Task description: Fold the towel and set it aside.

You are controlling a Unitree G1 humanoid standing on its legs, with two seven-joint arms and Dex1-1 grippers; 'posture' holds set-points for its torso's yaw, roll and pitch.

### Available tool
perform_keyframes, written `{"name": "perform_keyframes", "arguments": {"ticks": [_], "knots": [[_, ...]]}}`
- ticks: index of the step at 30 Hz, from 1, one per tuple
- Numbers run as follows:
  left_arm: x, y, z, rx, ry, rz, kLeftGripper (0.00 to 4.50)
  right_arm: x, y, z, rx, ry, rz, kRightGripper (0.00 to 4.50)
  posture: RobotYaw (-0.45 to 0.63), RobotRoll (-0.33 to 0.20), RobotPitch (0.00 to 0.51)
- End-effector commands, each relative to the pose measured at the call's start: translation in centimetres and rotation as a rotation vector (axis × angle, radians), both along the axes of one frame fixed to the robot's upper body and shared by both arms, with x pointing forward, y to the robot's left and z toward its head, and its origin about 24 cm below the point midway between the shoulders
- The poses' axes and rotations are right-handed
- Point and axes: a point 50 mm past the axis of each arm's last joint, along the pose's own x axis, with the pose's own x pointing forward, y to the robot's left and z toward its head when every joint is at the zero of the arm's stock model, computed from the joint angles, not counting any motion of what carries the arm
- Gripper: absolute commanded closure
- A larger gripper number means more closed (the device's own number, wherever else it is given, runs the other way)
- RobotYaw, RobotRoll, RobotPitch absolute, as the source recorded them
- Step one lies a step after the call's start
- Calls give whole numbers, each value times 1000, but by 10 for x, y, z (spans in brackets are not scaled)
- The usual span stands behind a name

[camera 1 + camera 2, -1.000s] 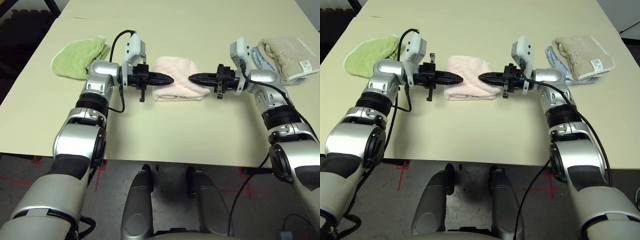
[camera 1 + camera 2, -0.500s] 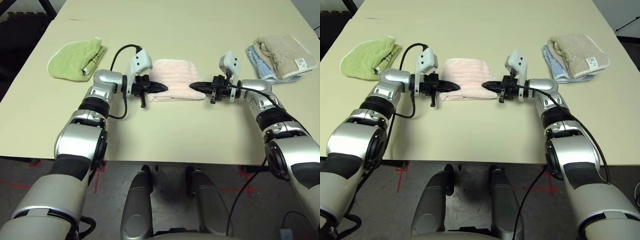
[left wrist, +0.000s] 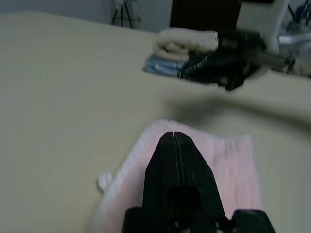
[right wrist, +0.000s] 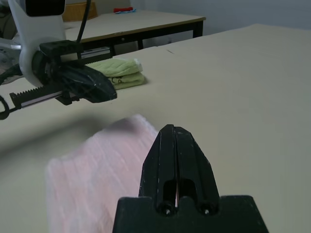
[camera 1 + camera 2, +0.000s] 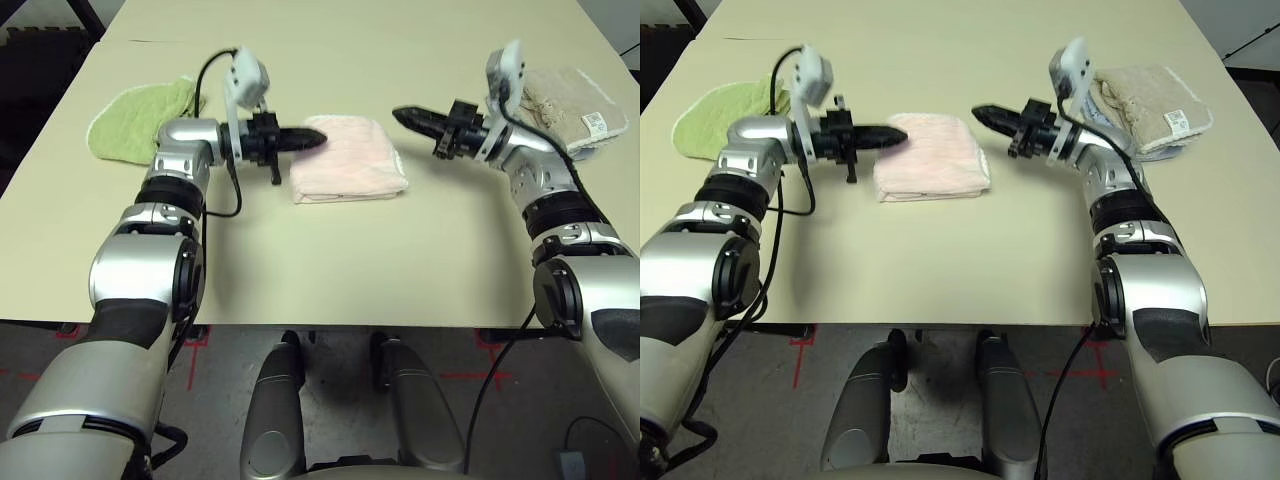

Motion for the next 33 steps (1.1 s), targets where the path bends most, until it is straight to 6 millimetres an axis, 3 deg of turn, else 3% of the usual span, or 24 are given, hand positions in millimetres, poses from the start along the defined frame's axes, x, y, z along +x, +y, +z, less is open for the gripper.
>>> {"name": "perform_keyframes", "arguments": {"ticks": [1, 8, 14, 20, 33], "knots": [[3, -7, -15, 55, 28, 33, 4440, 4, 13, -3, -29, 1, -46, 4500, -9, 0, 260], [3, -11, -38, 104, 48, 52, 4440, 7, 31, -14, -59, 12, -60, 4500, -7, 0, 263], [4, -18, -44, 125, 47, 70, 4440, 6, 38, -21, -93, 33, -41, 4500, -8, 0, 261], [6, -23, -48, 134, 47, 101, 4440, 5, 40, -37, -184, 93, -30, 4500, -15, 0, 259], [8, -13, -63, 233, 99, 186, 4440, 10, 40, -51, -291, 172, -135, 4500, -26, 0, 261]]}}
